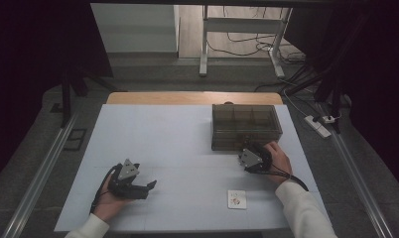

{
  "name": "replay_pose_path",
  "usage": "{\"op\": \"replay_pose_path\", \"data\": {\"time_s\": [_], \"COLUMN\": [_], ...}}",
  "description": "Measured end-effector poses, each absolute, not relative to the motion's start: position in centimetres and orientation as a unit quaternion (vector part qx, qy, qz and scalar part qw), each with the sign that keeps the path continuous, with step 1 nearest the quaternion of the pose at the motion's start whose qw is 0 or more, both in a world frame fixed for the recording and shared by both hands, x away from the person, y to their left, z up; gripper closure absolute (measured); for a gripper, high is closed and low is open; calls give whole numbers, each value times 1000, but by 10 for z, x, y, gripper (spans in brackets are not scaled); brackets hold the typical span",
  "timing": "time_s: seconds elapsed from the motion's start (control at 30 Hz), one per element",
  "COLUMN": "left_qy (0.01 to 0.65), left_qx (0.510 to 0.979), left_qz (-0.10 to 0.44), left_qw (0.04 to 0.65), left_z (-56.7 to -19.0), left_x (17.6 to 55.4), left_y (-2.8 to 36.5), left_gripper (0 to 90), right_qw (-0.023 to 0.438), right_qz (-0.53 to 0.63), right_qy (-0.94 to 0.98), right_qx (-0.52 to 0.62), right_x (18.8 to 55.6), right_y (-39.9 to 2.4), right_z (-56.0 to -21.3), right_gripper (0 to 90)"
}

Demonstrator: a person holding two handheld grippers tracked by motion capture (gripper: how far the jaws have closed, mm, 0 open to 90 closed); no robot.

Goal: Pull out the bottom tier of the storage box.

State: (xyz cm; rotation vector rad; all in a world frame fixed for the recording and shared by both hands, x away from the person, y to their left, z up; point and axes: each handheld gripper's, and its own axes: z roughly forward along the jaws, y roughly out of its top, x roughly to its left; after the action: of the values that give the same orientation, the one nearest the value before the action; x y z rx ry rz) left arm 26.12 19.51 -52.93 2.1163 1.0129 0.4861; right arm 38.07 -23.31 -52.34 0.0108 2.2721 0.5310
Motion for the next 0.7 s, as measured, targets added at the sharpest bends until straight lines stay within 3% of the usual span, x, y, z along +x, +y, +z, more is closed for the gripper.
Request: {"op": "replay_pose_path", "data": {"time_s": [0.43, 0.7], "left_qy": [394, 393], "left_qx": [822, 823], "left_qz": [189, 189], "left_qw": [364, 364], "left_z": [-529, -529], "left_x": [261, 261], "left_y": [195, 195], "left_gripper": [124, 124], "right_qw": [359, 348], "right_qz": [240, 247], "right_qy": [902, 903], "right_qx": [30, 40], "right_x": [383, 386], "right_y": [-237, -239], "right_z": [-518, -519], "right_gripper": [589, 576]}}
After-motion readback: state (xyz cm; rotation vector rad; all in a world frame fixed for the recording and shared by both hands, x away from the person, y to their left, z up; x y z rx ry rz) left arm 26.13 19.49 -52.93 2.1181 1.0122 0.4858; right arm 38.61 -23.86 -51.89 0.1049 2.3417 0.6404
